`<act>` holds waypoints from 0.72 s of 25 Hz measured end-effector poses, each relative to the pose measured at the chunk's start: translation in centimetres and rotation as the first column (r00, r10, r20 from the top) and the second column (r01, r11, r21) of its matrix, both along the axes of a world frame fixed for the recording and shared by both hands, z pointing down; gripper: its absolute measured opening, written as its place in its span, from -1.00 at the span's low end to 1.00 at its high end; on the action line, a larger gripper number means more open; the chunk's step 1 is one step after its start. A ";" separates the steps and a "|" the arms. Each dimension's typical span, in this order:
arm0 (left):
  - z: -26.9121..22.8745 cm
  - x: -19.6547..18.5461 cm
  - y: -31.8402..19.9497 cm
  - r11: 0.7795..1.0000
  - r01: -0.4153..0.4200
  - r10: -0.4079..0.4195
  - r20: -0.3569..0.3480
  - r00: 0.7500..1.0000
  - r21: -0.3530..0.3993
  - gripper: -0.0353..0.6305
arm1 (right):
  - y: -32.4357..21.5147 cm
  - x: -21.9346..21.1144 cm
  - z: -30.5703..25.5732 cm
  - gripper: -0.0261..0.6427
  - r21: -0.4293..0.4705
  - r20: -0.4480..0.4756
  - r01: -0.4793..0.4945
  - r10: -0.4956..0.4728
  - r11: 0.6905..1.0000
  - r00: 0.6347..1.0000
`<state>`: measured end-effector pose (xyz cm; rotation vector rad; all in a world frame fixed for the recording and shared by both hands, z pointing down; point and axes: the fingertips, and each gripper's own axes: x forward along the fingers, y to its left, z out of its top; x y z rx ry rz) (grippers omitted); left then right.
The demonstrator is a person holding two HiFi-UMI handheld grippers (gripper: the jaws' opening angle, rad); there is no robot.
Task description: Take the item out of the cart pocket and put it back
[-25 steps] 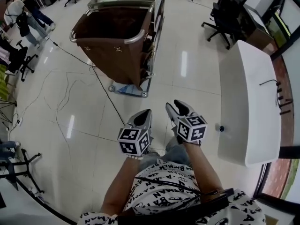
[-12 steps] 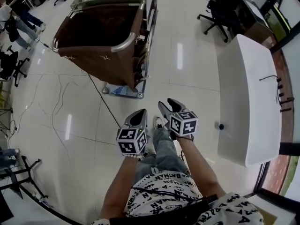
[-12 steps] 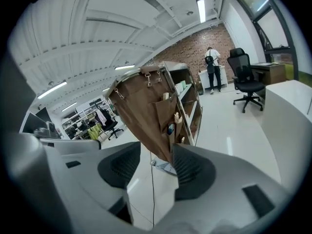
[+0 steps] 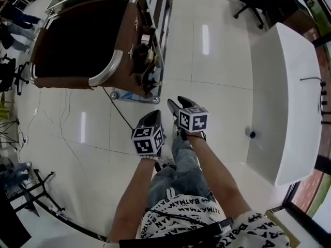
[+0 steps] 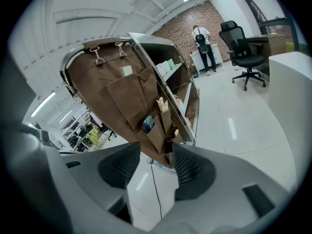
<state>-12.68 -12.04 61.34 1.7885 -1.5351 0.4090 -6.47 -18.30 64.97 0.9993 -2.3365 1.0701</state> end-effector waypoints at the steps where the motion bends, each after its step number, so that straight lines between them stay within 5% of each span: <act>1: 1.4 -0.2 -0.9 1.000 0.010 -0.010 0.008 1.000 -0.028 -0.89 | -1.0 -0.2 1.4 -0.26 -0.019 -0.005 -0.002 0.002 1.000 1.000; 10: 11.1 -1.2 -6.2 0.983 0.052 -0.050 0.020 0.999 -0.175 -0.89 | -7.1 -3.7 14.8 -0.21 -0.211 -0.021 0.026 -0.031 0.977 0.999; 18: 15.1 -1.9 -8.1 0.974 0.070 -0.072 -0.001 0.997 -0.217 -0.89 | -9.9 -7.5 21.5 -0.21 -0.298 -0.029 0.096 -0.109 0.950 0.994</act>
